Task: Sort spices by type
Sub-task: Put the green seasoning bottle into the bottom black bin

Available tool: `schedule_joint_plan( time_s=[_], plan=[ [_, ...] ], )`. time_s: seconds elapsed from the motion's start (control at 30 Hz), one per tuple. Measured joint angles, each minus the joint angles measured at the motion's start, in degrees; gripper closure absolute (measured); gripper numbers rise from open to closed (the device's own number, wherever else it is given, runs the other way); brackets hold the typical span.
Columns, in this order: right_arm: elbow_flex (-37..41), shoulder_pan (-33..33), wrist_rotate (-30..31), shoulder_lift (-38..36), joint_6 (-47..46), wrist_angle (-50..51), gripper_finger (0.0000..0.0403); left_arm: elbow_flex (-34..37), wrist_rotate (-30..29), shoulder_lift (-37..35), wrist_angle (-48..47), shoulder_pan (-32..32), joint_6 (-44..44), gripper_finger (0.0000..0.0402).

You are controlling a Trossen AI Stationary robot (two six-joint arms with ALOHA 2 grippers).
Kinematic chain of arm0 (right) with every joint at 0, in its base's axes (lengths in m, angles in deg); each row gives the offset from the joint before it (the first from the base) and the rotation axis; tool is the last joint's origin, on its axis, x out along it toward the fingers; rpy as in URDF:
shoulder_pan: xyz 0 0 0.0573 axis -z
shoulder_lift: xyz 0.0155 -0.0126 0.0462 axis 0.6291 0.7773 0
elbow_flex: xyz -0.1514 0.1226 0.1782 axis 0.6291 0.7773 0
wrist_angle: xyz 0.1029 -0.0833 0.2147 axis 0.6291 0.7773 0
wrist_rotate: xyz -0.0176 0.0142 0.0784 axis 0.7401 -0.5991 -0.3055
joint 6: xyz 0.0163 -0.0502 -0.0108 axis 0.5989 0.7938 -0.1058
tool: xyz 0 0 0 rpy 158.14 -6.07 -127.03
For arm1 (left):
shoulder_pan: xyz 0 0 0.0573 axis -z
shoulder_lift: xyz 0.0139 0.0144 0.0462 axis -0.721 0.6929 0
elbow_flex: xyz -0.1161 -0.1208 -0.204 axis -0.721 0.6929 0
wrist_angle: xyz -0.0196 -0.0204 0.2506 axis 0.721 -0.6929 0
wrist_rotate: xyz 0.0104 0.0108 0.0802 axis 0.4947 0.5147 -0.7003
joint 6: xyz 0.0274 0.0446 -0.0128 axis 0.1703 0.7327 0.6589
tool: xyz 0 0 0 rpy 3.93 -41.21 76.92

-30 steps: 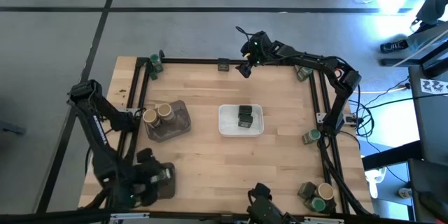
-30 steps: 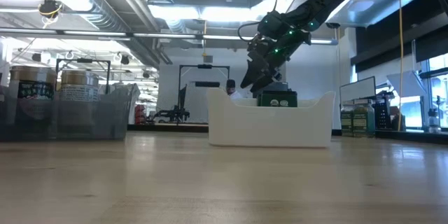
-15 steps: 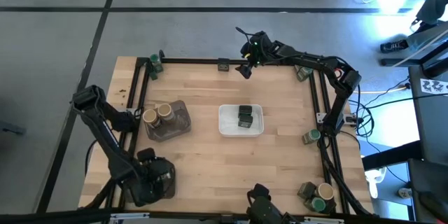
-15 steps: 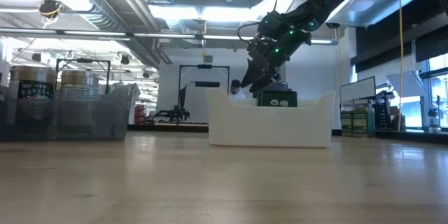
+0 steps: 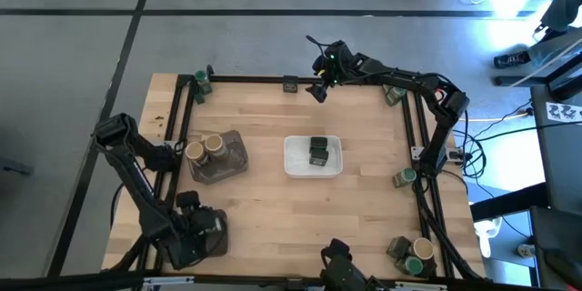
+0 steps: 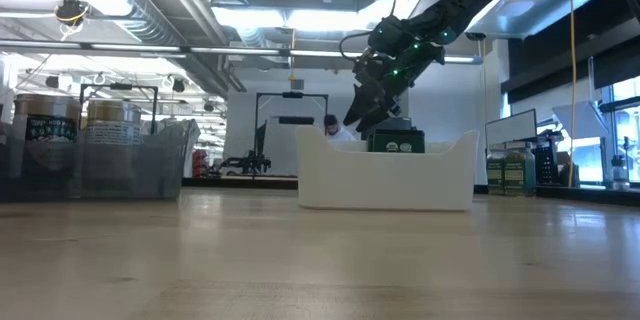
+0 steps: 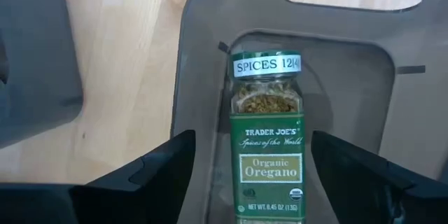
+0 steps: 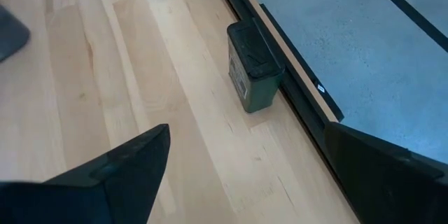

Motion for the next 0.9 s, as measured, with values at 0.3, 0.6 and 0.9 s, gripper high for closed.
schedule_joint_plan(
  time_s=[0.3, 0.6, 0.9],
  plan=[
    [0.0, 0.0, -0.59, 0.0, 0.2, 0.58, 0.0027, 2.96, 0.92, 0.34, 4.25, 0.0, -1.36, 0.0122],
    [0.0, 0.0, -0.59, 0.0, 0.2, 0.78, 0.0027, 7.11, 1.05, 0.34, 7.47, -0.04, -1.52, 0.0121],
    [0.0, 0.0, -0.61, 0.0, 0.2, 0.92, 0.0027, 11.13, 1.06, 0.43, 14.49, -0.15, -2.7, 0.0127]
  ],
)
